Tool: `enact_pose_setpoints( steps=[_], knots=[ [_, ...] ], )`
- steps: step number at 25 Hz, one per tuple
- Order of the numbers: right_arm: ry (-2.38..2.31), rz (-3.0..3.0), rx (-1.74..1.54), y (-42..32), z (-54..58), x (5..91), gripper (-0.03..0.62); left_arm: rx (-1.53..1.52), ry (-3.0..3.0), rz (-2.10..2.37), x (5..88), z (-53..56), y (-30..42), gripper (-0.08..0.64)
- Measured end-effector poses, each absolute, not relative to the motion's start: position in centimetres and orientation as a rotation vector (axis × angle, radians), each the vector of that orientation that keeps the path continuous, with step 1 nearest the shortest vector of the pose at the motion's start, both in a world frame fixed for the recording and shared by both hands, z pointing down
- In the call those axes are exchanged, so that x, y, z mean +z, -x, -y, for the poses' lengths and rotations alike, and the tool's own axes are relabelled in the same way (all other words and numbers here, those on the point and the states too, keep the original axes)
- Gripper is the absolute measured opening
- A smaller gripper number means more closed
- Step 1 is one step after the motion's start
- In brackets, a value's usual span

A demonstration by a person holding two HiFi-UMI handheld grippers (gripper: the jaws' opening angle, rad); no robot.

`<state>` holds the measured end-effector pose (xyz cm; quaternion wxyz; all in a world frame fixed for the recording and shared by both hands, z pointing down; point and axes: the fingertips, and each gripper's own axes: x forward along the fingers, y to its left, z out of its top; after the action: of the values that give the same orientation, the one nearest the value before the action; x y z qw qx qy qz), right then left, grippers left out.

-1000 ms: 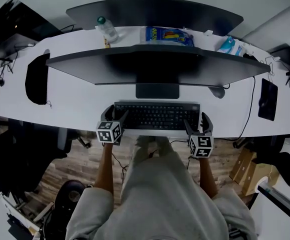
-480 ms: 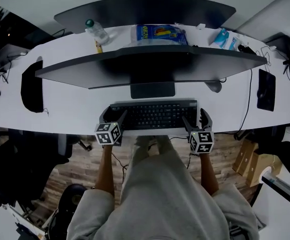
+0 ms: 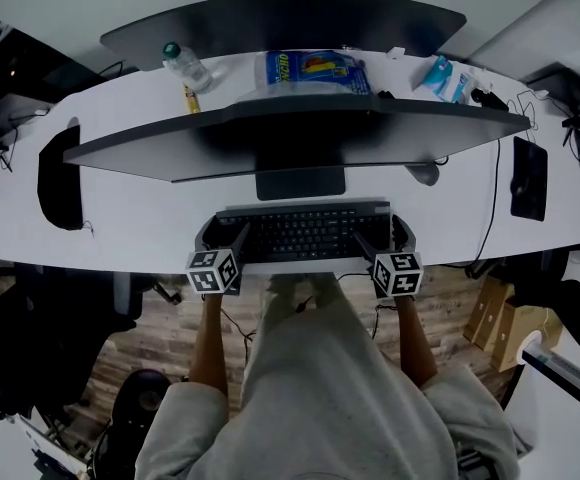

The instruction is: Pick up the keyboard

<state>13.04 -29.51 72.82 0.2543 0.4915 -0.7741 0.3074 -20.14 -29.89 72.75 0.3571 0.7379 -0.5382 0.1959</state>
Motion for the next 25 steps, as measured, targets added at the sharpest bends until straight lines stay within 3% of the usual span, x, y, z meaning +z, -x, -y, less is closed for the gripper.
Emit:
enact_pose_setpoints(
  steps=[25],
  knots=[
    [-1.352, 2.073, 0.958, -12.8, 32.0, 74.1, 0.445, 0.503, -1.907, 1.395, 72.8, 30.0, 20.1, 0.344]
  ],
)
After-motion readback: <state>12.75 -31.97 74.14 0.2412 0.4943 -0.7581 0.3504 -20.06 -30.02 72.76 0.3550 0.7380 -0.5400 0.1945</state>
